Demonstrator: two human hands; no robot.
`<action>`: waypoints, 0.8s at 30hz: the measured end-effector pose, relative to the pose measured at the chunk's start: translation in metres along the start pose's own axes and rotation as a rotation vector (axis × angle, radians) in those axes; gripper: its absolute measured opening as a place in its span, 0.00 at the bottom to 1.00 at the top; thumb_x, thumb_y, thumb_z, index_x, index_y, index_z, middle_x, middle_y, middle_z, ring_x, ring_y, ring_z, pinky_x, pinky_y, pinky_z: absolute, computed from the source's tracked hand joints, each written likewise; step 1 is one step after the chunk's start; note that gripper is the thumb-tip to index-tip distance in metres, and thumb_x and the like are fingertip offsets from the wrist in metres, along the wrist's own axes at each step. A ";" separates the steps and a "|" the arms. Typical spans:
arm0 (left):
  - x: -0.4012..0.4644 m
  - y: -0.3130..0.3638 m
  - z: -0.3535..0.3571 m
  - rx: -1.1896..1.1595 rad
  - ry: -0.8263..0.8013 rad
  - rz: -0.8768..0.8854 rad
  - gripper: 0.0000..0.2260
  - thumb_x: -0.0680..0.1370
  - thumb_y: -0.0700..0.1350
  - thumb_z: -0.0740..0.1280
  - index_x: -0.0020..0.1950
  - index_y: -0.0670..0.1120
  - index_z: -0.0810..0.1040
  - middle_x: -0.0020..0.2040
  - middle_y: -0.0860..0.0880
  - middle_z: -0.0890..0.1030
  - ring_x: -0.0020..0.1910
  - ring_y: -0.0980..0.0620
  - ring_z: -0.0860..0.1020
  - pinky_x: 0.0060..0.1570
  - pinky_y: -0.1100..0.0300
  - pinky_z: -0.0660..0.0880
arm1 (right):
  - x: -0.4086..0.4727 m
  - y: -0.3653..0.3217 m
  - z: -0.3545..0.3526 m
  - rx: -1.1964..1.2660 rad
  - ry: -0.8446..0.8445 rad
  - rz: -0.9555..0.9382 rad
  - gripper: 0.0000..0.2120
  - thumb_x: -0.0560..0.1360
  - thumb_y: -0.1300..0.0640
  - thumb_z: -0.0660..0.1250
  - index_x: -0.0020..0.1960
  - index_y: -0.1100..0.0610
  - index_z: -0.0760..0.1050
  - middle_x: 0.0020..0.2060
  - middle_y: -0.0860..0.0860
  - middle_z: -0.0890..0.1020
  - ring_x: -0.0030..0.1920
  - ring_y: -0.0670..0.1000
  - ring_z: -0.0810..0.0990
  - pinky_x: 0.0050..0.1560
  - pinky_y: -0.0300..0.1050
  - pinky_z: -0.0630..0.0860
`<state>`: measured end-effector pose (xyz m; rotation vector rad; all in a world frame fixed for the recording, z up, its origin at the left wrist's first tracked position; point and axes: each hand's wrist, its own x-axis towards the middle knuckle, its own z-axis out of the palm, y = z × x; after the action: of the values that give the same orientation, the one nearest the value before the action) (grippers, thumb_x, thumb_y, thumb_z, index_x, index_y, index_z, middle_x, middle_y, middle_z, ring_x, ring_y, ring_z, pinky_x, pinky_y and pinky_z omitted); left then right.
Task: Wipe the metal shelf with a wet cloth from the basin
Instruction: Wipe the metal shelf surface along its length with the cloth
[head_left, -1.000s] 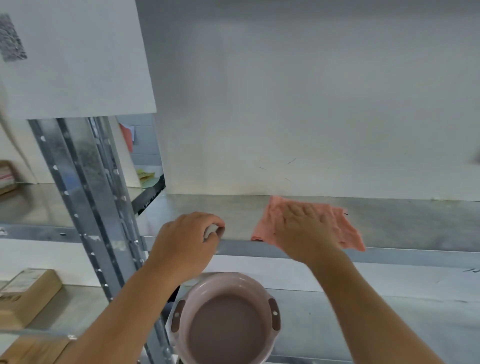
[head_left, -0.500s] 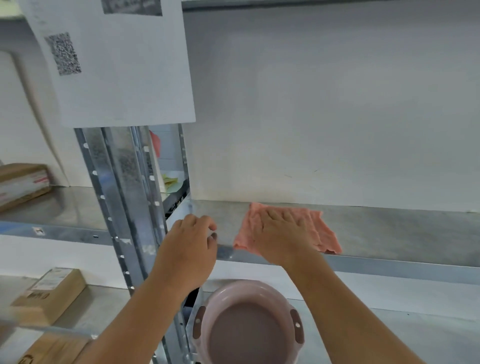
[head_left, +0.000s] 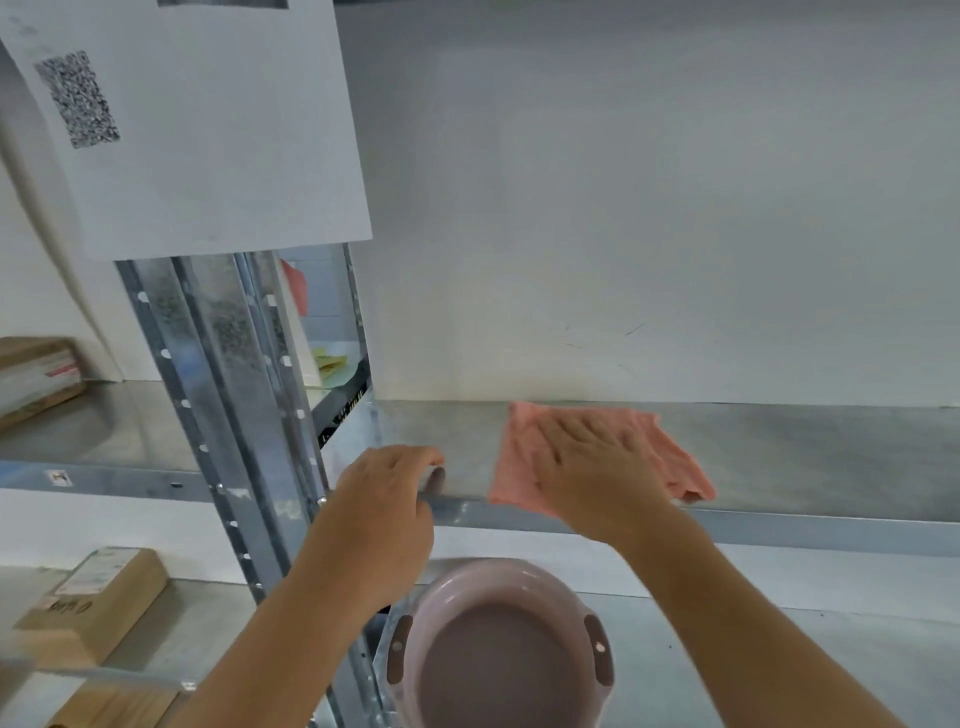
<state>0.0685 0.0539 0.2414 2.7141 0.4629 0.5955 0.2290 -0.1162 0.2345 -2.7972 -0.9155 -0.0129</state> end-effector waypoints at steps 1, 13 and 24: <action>0.003 0.003 0.002 0.001 0.005 0.011 0.17 0.83 0.41 0.59 0.70 0.54 0.73 0.67 0.57 0.74 0.67 0.53 0.71 0.68 0.57 0.70 | -0.006 0.011 -0.003 -0.002 0.015 0.048 0.35 0.81 0.41 0.31 0.86 0.47 0.46 0.87 0.46 0.49 0.86 0.54 0.45 0.83 0.65 0.43; 0.033 0.085 0.035 -0.086 -0.070 0.102 0.12 0.81 0.47 0.61 0.59 0.58 0.80 0.55 0.59 0.78 0.55 0.53 0.75 0.55 0.51 0.77 | -0.030 0.103 -0.025 0.020 0.064 0.159 0.32 0.84 0.41 0.36 0.86 0.48 0.48 0.87 0.48 0.50 0.86 0.53 0.46 0.84 0.65 0.43; 0.047 0.125 0.055 -0.075 -0.082 0.115 0.10 0.81 0.47 0.61 0.55 0.59 0.80 0.50 0.60 0.78 0.52 0.52 0.76 0.49 0.54 0.74 | -0.054 0.187 -0.039 -0.027 0.089 0.144 0.50 0.68 0.30 0.22 0.85 0.44 0.49 0.87 0.45 0.52 0.86 0.52 0.47 0.84 0.65 0.44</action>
<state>0.1635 -0.0536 0.2566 2.6953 0.2600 0.5180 0.2966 -0.3026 0.2350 -2.8547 -0.6975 -0.1290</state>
